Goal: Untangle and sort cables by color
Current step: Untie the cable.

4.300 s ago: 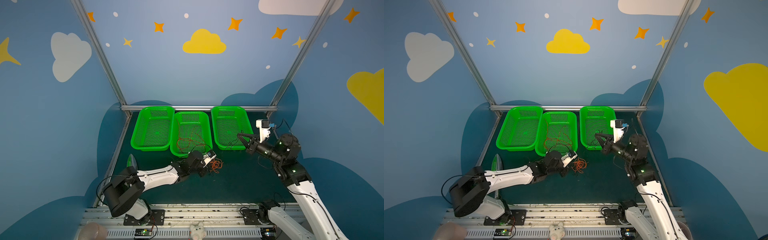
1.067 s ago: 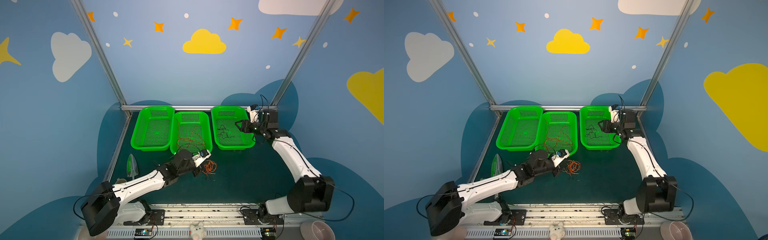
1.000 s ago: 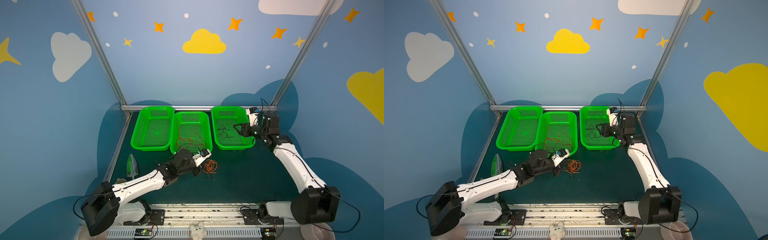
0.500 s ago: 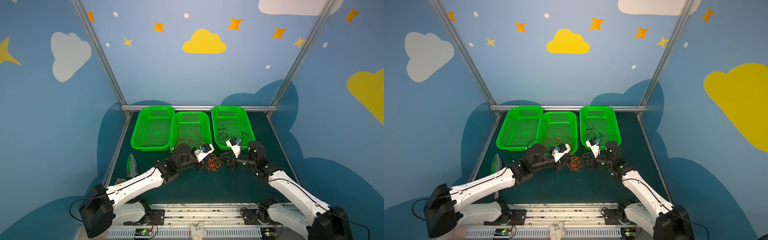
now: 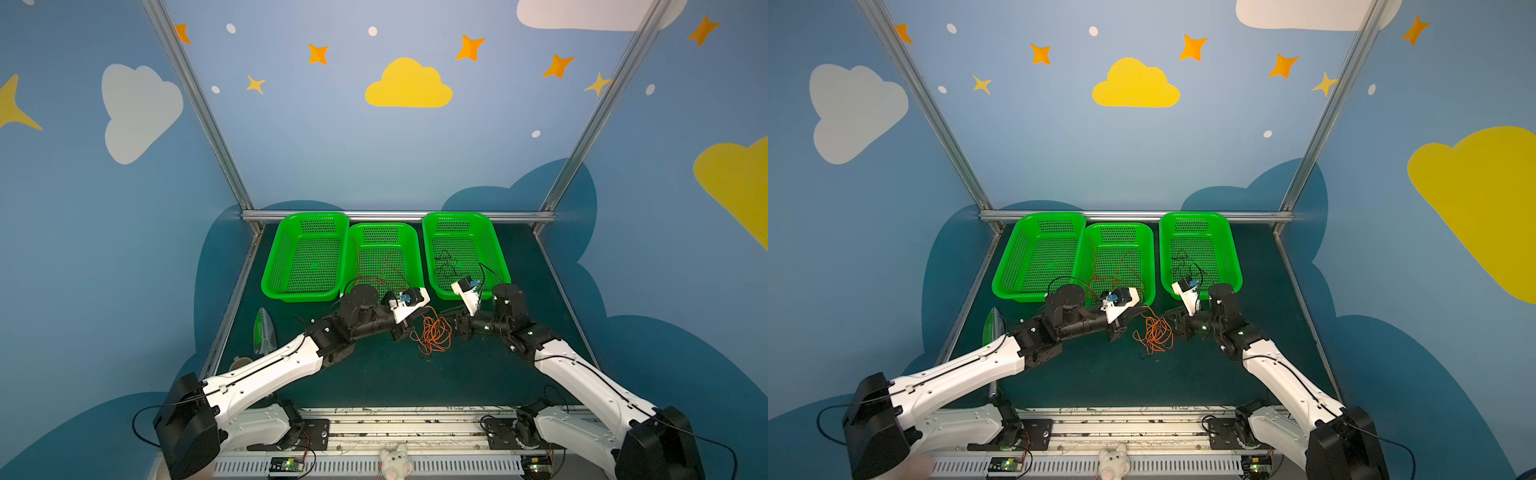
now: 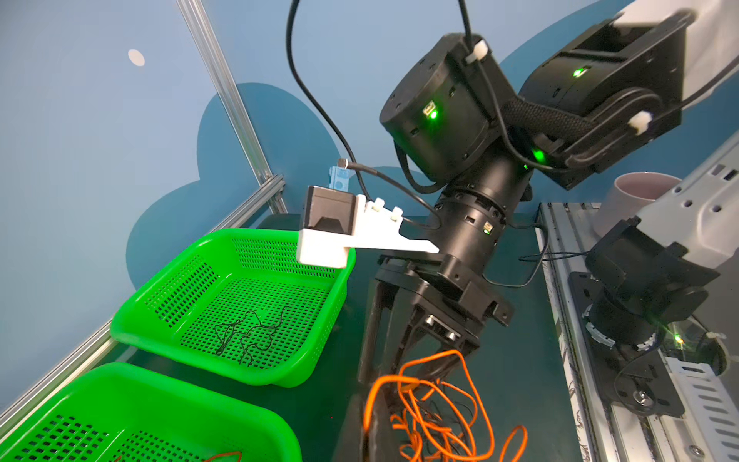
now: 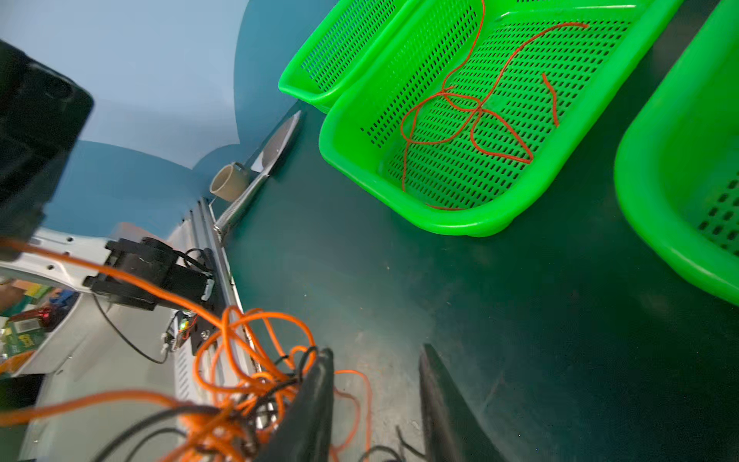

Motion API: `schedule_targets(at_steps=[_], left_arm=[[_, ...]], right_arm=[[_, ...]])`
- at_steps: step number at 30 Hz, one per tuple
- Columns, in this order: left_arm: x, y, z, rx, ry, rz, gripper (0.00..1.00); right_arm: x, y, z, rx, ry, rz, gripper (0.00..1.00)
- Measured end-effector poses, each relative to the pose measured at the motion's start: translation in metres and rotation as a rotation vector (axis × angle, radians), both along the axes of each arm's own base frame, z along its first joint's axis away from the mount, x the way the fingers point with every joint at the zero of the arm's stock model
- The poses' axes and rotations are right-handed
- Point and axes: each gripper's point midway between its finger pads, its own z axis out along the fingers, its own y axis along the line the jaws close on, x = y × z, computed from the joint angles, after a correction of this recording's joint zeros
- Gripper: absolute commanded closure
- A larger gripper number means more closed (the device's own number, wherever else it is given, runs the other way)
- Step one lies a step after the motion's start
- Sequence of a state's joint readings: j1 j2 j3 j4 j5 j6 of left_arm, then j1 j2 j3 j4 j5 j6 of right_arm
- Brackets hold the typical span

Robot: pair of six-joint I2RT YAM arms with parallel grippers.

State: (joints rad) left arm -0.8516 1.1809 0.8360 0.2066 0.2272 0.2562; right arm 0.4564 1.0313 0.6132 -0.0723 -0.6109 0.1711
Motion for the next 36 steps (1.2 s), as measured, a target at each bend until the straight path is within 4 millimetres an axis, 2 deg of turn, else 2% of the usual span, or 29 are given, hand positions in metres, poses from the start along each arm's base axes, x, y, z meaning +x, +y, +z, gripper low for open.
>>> schedule_targets(at_steps=[5,11,15,21,23,36], left_arm=[[0.001,0.003,0.001,0.006,-0.011,0.013,0.97],[0.001,0.005,0.003,0.012,-0.023,0.018,0.97],[0.004,0.006,0.01,0.014,-0.04,0.023,0.97],[0.008,0.006,0.037,-0.022,-0.09,0.024,0.97],[0.008,0.006,0.041,-0.029,-0.097,0.025,0.97],[0.006,0.01,0.062,-0.041,-0.15,0.021,0.97]], right_arm=[[0.006,-0.014,0.007,-0.023,-0.066,-0.097,0.47],[0.008,-0.029,-0.004,-0.055,-0.11,-0.177,0.48],[0.007,-0.027,-0.005,-0.062,-0.139,-0.151,0.49],[0.0,-0.02,-0.003,-0.053,-0.168,-0.078,0.52],[-0.002,-0.017,-0.001,-0.046,-0.178,-0.06,0.54],[-0.018,-0.013,0.03,-0.043,-0.362,0.007,0.58]])
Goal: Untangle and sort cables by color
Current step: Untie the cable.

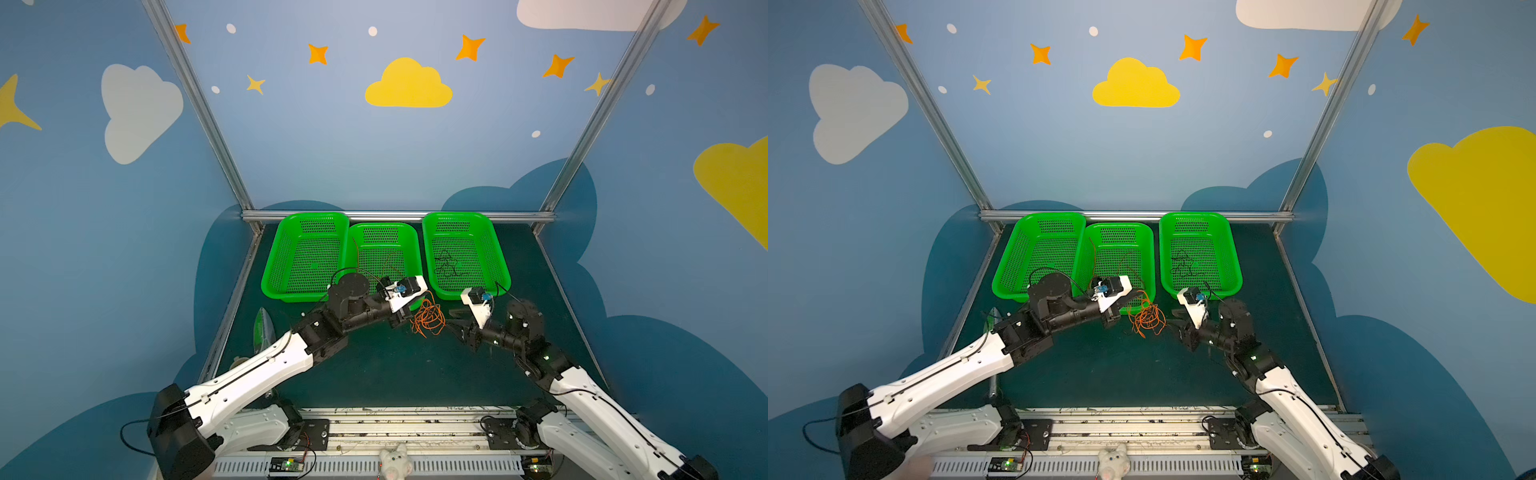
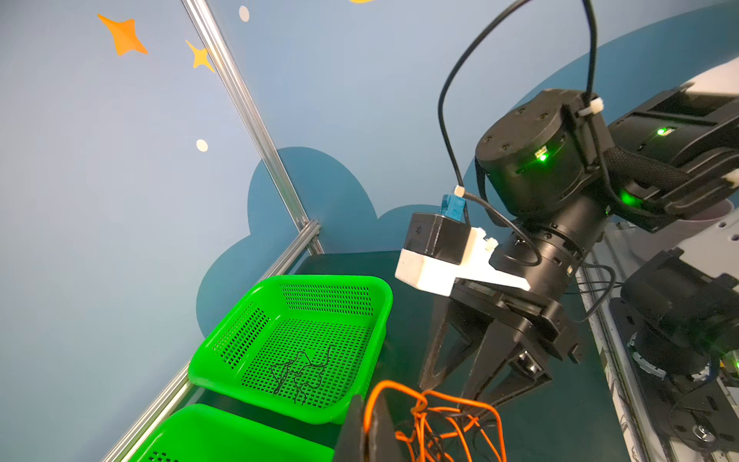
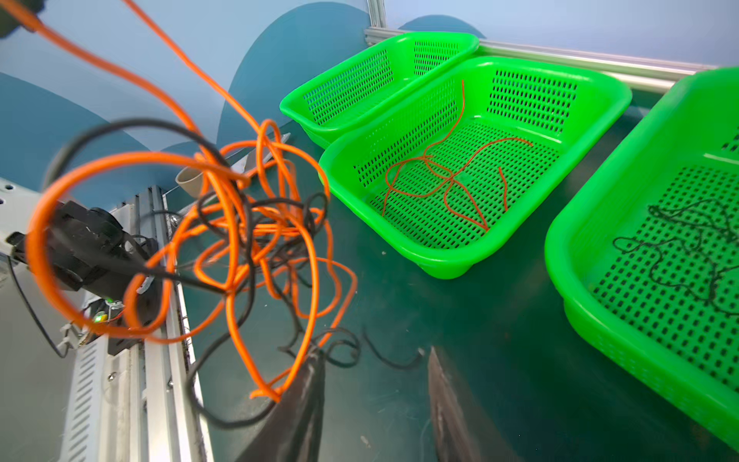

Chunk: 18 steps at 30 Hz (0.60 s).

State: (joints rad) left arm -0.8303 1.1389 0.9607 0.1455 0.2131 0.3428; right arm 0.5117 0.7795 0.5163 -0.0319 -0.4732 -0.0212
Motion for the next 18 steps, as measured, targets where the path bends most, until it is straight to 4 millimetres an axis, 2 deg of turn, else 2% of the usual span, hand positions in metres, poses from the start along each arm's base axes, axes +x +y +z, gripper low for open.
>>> schedule_targets(at_steps=[12,18], left_arm=[[0.001,0.001,0.002,0.009,-0.016,0.003,0.97],[0.001,0.001,0.005,0.011,-0.022,0.006,0.97]], right_arm=[[-0.01,-0.006,0.02,-0.033,-0.151,-0.005,0.57],[-0.015,0.0,0.016,-0.066,-0.181,0.025,0.58]])
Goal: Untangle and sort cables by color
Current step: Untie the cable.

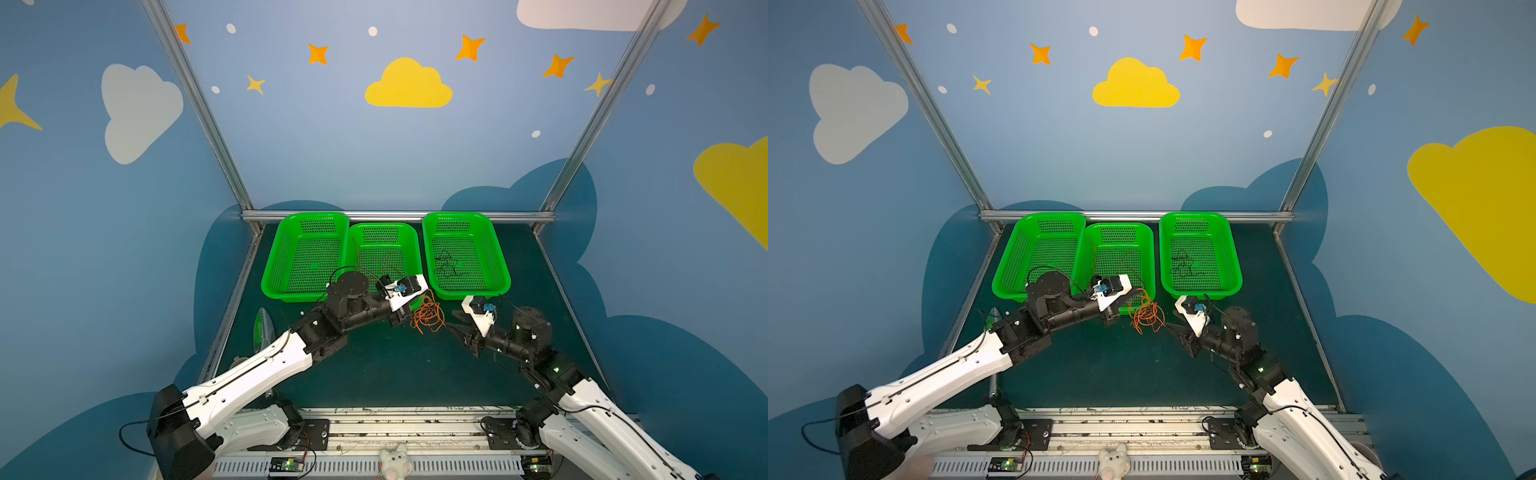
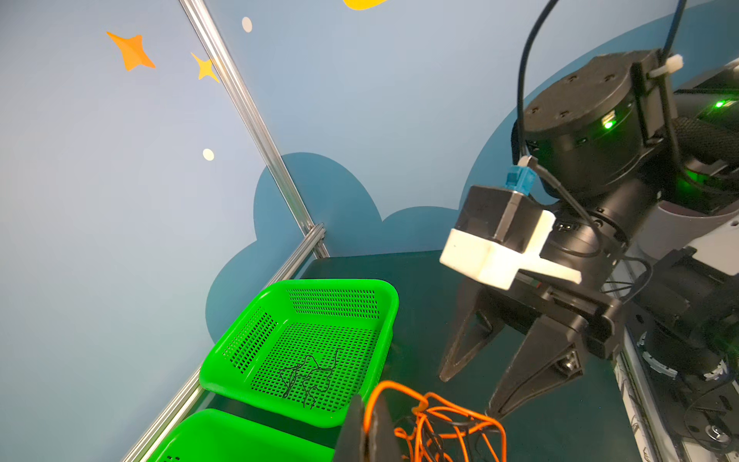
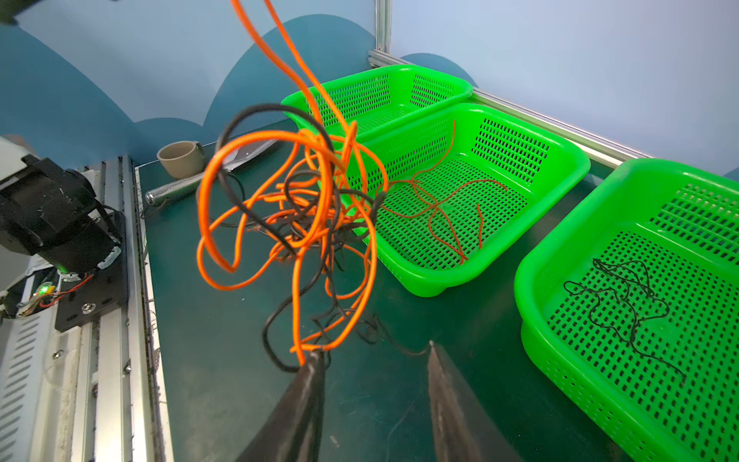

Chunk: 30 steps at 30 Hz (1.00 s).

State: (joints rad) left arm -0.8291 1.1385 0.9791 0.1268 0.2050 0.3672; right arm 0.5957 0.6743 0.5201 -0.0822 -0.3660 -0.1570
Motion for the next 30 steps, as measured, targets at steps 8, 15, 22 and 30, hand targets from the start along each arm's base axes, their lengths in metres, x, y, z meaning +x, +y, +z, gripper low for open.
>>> schedule_targets(at_steps=[8,15,22,30], left_arm=[[0.003,0.001,0.008,-0.004,-0.023,0.016,0.97],[0.005,0.003,0.008,0.008,-0.033,0.028,0.97],[0.005,0.003,0.011,0.004,-0.039,0.029,0.97],[0.005,0.003,0.012,0.001,-0.036,0.028,0.97]], right_arm=[[-0.005,-0.001,0.007,-0.022,-0.07,-0.011,0.57],[-0.009,-0.003,0.013,-0.034,-0.119,-0.027,0.58],[-0.022,0.011,0.004,-0.089,-0.137,0.025,0.61],[-0.012,0.013,0.007,-0.117,-0.163,-0.018,0.69]])
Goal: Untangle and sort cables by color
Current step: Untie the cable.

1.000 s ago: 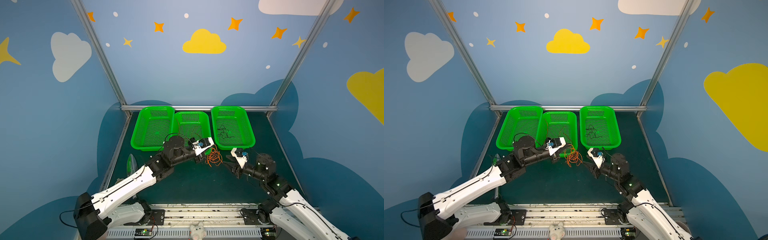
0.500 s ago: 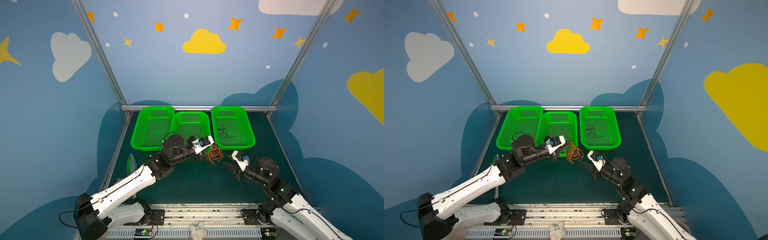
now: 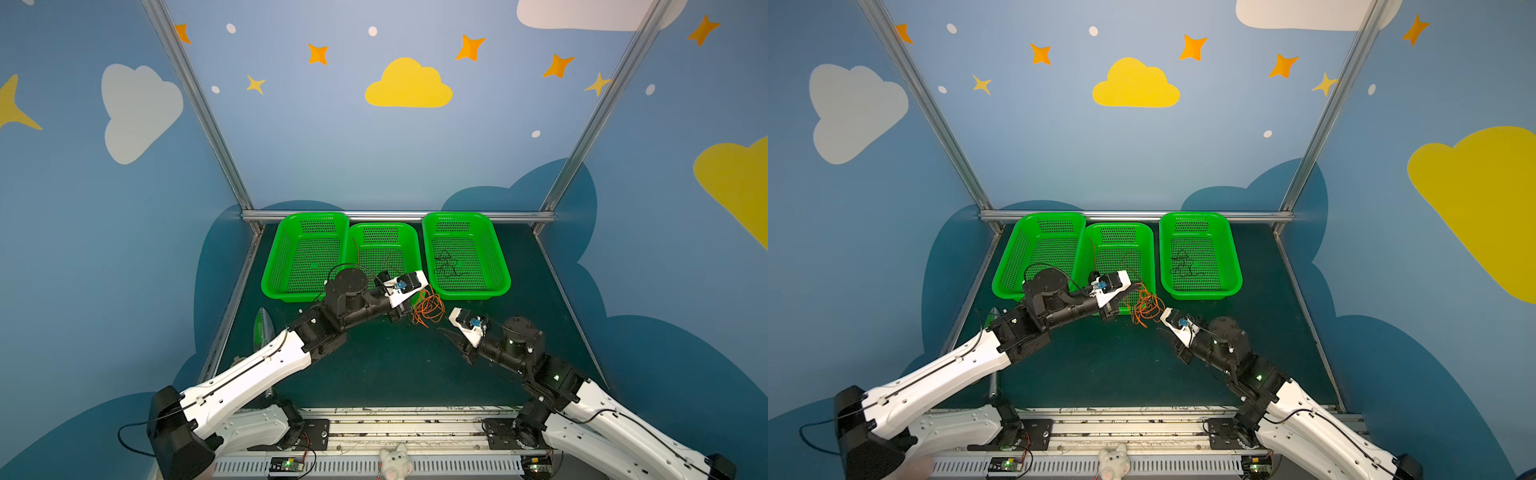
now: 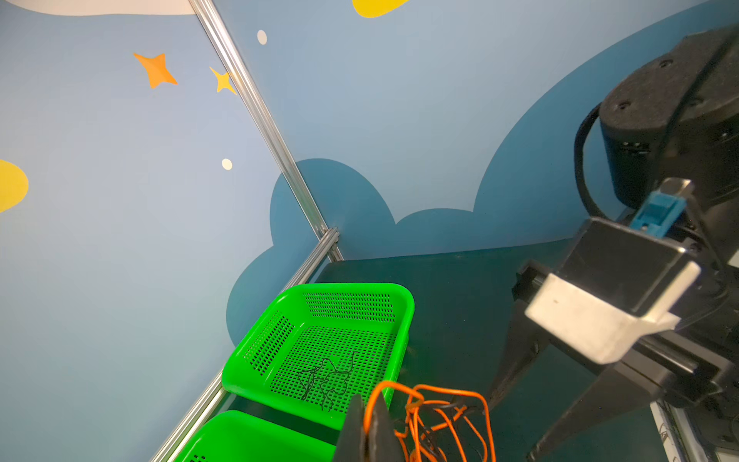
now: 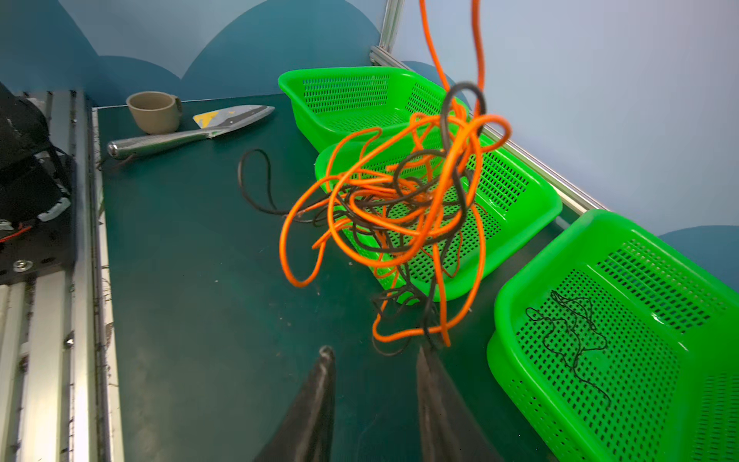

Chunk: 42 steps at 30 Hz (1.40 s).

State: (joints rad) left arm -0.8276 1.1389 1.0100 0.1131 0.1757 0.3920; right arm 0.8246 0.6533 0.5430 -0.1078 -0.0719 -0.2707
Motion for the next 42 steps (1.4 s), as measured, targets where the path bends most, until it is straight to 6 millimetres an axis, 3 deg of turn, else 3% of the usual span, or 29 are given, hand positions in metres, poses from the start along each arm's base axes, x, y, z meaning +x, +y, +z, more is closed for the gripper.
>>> schedule_targets(at_steps=[6,15,42], left_arm=[[-0.002,-0.001,0.0,-0.003,0.003,-0.005,0.97],[-0.003,-0.003,0.001,-0.008,0.002,-0.01,0.97],[-0.004,-0.006,0.001,-0.014,0.009,-0.005,0.97]], right_arm=[[0.004,0.0,0.007,0.011,-0.017,-0.021,0.77],[0.011,-0.008,0.012,0.013,-0.04,-0.082,0.82],[0.019,-0.027,0.027,0.024,-0.109,-0.201,0.73]])
